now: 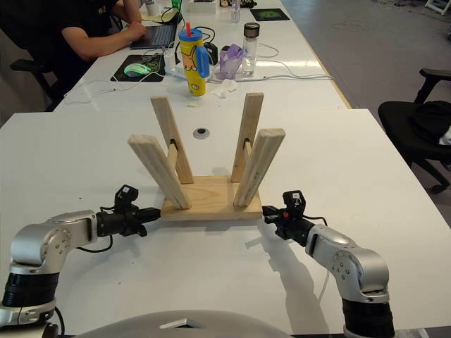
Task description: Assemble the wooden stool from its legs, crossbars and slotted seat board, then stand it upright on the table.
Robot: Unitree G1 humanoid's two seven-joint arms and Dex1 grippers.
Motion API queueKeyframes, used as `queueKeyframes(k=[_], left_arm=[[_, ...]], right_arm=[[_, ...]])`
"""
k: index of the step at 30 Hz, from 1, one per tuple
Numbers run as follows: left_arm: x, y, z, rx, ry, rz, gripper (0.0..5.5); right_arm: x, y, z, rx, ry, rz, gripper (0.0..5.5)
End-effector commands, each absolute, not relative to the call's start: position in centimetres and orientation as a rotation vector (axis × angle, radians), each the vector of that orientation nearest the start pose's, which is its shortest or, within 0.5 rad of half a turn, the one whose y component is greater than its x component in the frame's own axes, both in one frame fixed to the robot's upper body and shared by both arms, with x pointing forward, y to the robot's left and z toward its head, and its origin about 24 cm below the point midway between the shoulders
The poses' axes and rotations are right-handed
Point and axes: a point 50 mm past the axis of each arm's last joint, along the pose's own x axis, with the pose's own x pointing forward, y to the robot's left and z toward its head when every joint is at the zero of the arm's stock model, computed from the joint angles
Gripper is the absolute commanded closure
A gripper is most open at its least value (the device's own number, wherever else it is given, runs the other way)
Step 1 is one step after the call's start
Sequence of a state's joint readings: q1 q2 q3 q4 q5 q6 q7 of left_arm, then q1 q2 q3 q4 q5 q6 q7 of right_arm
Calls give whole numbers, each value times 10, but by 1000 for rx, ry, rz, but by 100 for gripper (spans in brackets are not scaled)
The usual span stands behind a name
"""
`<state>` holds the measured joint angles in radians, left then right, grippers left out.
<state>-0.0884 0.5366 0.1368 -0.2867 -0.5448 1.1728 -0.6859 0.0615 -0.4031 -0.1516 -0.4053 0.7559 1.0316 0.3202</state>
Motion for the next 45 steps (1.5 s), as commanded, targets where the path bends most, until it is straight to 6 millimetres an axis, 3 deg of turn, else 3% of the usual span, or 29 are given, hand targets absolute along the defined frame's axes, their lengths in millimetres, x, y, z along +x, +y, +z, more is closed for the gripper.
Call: queueKeyframes(k=[1,4,8,15,17,19,22,24,29,33,37,45], left_arm=[[212,136,162,-355,370,-1455,549],[214,143,165,-316,372,-1430,549],[217,147,159,-242,393,-1393,549],[211,154,127,-90,502,-1364,549],[210,158,125,-72,500,-1350,526],[212,166,123,-32,511,-1301,495],[210,174,119,10,518,-1228,459],[208,167,116,30,490,-1214,459],[220,117,108,77,286,-1095,459],[223,93,102,159,208,-1000,459],[221,85,95,275,149,-917,414],[214,64,86,281,125,-841,295]], right_arm=[[188,-109,151,597,340,1371,550],[192,-113,156,598,313,1349,550],[215,-126,149,556,291,1161,550],[249,-164,100,396,382,746,550],[254,-176,90,342,381,662,527],[254,-180,89,366,361,646,499],[247,-174,102,472,273,724,456],[245,-176,116,569,172,729,425],[250,-188,142,836,-28,672,352],[255,-194,156,958,-101,669,348],[263,-199,159,929,-89,629,287],[277,-209,150,911,-77,530,161]])
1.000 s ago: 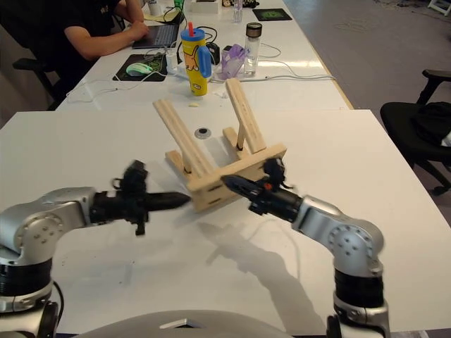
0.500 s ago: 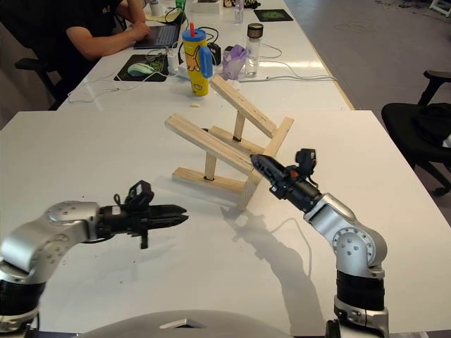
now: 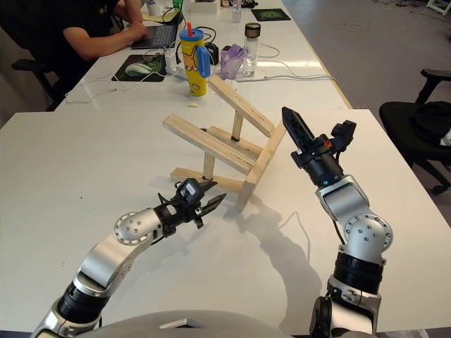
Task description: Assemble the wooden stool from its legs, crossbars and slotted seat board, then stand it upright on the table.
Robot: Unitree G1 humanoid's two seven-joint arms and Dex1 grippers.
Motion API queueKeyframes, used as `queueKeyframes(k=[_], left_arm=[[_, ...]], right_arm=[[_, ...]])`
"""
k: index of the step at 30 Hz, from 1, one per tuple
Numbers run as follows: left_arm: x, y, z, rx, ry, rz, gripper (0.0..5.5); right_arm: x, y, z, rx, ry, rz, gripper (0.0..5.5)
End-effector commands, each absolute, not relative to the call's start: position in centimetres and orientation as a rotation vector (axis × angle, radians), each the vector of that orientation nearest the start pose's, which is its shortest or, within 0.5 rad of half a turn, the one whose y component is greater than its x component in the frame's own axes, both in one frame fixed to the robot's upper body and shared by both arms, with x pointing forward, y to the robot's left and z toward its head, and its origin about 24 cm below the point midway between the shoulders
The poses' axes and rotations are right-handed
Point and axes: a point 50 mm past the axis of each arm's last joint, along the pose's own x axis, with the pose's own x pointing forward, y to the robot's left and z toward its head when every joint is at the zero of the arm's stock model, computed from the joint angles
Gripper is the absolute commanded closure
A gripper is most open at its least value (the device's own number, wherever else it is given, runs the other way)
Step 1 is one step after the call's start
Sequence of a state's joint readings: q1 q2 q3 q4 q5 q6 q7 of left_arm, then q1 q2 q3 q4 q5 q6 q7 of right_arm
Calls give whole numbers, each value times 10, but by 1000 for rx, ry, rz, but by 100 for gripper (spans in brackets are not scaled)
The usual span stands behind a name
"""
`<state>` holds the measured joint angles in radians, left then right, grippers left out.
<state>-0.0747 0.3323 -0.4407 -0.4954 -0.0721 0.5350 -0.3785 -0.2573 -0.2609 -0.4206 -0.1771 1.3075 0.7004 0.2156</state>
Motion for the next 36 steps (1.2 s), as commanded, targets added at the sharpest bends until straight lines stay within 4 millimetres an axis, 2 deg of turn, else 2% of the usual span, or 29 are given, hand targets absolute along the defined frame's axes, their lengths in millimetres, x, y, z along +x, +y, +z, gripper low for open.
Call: queueKeyframes(k=[1,4,7,14,18,25,31,34,36], left_arm=[[213,60,84,277,129,-840,283],[212,49,80,265,160,-848,241],[213,43,78,265,170,-833,234],[234,23,74,274,170,-792,234],[236,11,77,239,170,-827,234],[236,8,80,217,175,-841,234],[255,-11,69,303,193,-841,234],[265,-10,63,343,199,-791,234],[273,-1,61,353,209,-723,234]], right_arm=[[278,-208,148,869,-62,529,148],[282,-201,146,738,-31,554,104],[287,-192,143,660,-21,589,53],[290,-181,137,609,-17,629,53],[294,-177,138,614,-19,646,53],[295,-173,137,590,-23,650,53],[295,-165,133,601,-16,672,53],[297,-163,133,596,-17,682,53],[298,-162,133,591,-18,690,53]])
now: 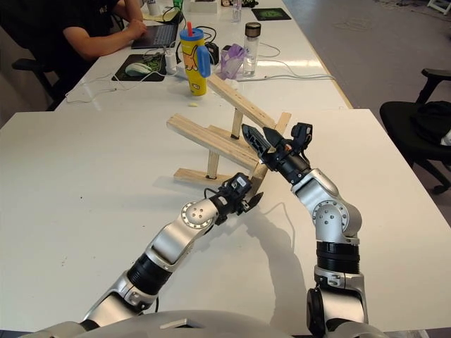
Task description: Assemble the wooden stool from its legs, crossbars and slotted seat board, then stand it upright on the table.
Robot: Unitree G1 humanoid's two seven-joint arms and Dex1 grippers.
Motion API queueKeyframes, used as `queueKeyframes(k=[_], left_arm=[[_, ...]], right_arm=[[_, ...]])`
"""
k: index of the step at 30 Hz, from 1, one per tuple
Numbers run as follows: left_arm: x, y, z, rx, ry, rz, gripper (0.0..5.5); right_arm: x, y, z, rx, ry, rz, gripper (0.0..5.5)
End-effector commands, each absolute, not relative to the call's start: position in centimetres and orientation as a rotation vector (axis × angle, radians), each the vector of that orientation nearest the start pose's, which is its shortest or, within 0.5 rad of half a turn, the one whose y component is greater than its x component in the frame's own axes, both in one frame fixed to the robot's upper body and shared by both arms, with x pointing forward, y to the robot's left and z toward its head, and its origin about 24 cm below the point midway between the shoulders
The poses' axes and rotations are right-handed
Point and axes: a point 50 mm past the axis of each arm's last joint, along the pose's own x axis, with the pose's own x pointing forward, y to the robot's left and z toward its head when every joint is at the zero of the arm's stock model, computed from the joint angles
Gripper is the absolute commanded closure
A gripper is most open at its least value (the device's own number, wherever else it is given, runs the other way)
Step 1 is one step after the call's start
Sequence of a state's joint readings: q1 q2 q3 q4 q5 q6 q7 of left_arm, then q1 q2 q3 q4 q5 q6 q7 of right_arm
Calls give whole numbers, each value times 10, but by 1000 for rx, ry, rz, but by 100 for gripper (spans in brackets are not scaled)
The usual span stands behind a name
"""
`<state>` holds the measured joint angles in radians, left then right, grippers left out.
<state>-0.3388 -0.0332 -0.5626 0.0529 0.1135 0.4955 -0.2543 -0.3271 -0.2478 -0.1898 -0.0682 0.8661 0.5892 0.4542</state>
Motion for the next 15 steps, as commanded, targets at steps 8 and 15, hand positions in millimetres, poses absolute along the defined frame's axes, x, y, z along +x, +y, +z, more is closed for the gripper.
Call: queueKeyframes(k=[8,15], left_arm=[[276,57,64,347,205,-556,234],[278,47,66,324,167,-744,234]], right_arm=[[292,-167,132,595,-58,645,53],[292,-171,130,607,-87,603,53]])
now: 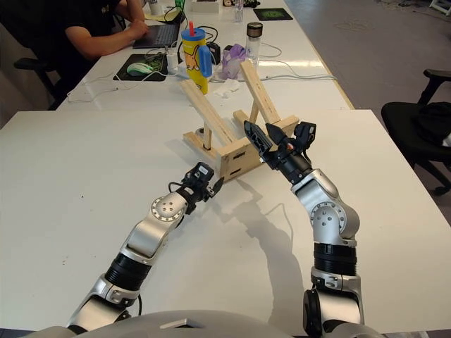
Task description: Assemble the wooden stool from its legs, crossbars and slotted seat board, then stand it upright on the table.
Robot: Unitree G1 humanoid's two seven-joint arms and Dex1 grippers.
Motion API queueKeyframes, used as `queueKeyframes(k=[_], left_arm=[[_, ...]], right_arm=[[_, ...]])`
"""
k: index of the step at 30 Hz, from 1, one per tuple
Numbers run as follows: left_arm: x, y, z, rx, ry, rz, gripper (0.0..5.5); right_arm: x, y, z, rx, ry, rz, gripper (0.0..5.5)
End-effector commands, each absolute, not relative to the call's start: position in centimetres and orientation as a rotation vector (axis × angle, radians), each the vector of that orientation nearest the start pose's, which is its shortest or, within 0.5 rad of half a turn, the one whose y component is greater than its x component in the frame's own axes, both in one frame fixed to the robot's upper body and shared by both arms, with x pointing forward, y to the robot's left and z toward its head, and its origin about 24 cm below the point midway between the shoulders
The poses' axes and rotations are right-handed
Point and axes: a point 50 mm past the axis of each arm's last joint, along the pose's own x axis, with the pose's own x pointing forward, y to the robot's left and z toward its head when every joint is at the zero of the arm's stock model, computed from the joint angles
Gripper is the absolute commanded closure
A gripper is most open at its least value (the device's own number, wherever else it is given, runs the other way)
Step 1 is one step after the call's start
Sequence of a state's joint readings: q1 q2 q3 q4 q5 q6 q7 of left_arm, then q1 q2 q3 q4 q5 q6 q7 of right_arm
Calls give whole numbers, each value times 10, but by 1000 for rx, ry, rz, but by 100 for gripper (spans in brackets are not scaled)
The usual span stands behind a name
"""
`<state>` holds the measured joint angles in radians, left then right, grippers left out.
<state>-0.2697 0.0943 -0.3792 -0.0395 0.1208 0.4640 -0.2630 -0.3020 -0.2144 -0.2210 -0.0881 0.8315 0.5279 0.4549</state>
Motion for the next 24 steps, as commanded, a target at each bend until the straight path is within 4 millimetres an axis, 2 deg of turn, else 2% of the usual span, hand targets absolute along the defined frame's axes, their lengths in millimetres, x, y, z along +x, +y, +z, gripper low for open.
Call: queueKeyframes(k=[1,3,6,9,16,24], left_arm=[[280,47,66,323,163,-770,234],[287,53,69,344,145,-801,234],[306,78,76,372,134,-746,234],[312,90,78,397,133,-721,234],[304,58,70,392,131,-840,234],[327,67,73,426,127,-829,234]], right_arm=[[293,-171,130,607,-90,603,53],[295,-172,131,607,-96,601,53],[296,-171,133,611,-98,614,53],[295,-171,131,611,-92,616,53],[299,-169,131,618,-86,631,53],[301,-167,129,622,-77,640,53]])
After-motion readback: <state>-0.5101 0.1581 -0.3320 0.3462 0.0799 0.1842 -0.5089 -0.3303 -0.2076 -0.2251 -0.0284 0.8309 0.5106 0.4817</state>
